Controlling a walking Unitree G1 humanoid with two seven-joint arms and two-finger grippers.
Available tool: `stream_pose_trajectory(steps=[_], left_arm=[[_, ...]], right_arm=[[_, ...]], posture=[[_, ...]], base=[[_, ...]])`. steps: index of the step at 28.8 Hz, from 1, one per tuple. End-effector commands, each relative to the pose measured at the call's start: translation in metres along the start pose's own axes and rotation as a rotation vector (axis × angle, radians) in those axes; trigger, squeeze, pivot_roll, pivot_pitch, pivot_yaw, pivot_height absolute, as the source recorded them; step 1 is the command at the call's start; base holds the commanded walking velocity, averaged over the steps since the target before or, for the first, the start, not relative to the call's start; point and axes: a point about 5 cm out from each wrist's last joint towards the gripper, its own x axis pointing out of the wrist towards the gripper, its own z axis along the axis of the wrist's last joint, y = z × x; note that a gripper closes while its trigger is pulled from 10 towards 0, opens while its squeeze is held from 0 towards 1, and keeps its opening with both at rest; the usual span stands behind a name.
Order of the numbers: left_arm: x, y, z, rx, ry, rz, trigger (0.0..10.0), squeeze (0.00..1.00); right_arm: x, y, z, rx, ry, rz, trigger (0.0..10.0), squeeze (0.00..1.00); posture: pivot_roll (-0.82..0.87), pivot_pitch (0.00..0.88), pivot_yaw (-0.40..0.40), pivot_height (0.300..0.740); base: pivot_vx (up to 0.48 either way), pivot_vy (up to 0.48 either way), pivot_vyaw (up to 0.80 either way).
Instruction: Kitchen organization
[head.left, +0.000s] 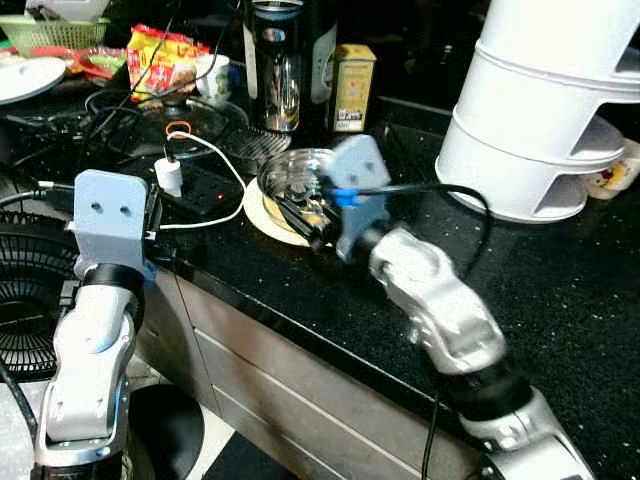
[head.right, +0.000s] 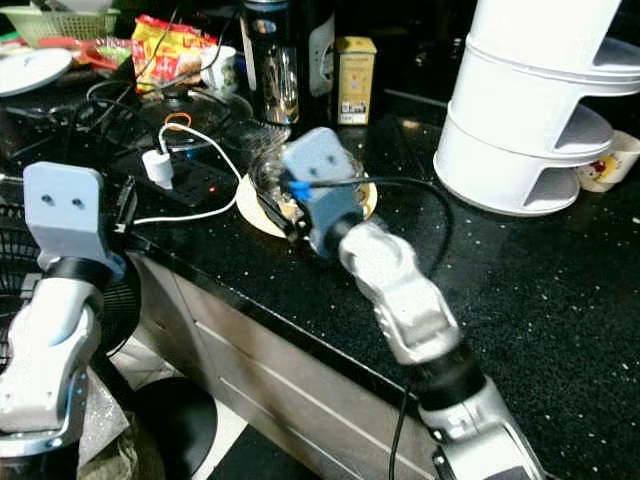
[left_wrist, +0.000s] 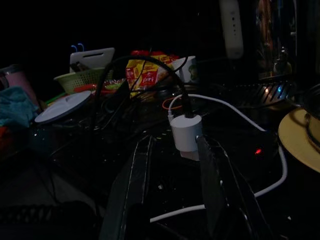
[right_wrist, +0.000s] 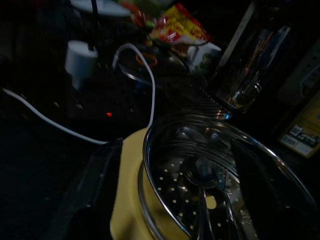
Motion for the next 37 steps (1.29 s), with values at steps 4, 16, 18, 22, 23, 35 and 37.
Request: stream_pose_trajectory(steps=[4, 16, 18, 22, 23, 35, 37], left_arm=[[-0.002, 0.001, 0.002, 0.012, -0.005, 0.006, 10.0, 0.00], [-0.003, -0.004, -0.004, 0.013, 0.013, -0.015, 10.0, 0.00], [-0.002, -0.005, -0.004, 0.014, 0.012, -0.017, 10.0, 0.00], [-0.002, -0.005, -0.004, 0.015, 0.011, -0.020, 10.0, 0.00], [-0.002, -0.005, -0.005, 0.015, 0.012, -0.021, 10.0, 0.00], [-0.001, -0.005, -0.002, 0.020, 0.006, -0.030, 10.0, 0.00], [-0.001, -0.006, -0.002, 0.022, 0.004, -0.032, 10.0, 0.00]], right_arm=[[0.001, -0.006, -0.006, -0.011, 0.028, -0.028, 10.0, 0.00], [-0.018, -0.038, -0.033, -0.029, 0.121, -0.109, 10.0, 0.00], [-0.022, -0.042, -0.035, -0.015, 0.122, -0.112, 10.0, 0.00], [-0.026, -0.044, -0.037, -0.014, 0.114, -0.089, 10.0, 0.00], [-0.030, -0.043, -0.037, -0.014, 0.093, -0.042, 10.0, 0.00], [-0.041, -0.034, -0.039, 0.016, 0.043, 0.052, 10.0, 0.00], [-0.042, -0.033, -0.040, 0.026, 0.034, 0.055, 10.0, 0.00]], posture=[[0.06, 0.000, -0.049, 0.740], [0.03, 0.000, -0.036, 0.740], [0.03, 0.000, -0.034, 0.740], [0.03, 0.000, -0.032, 0.740], [0.03, 0.000, -0.031, 0.740], [0.04, 0.000, -0.024, 0.740], [0.04, 0.000, -0.024, 0.740]], base=[[0.000, 0.000, 0.00], [0.000, 0.000, 0.00], [0.000, 0.000, 0.00], [0.000, 0.000, 0.00], [0.000, 0.000, 0.00], [0.000, 0.000, 0.00], [0.000, 0.000, 0.00]])
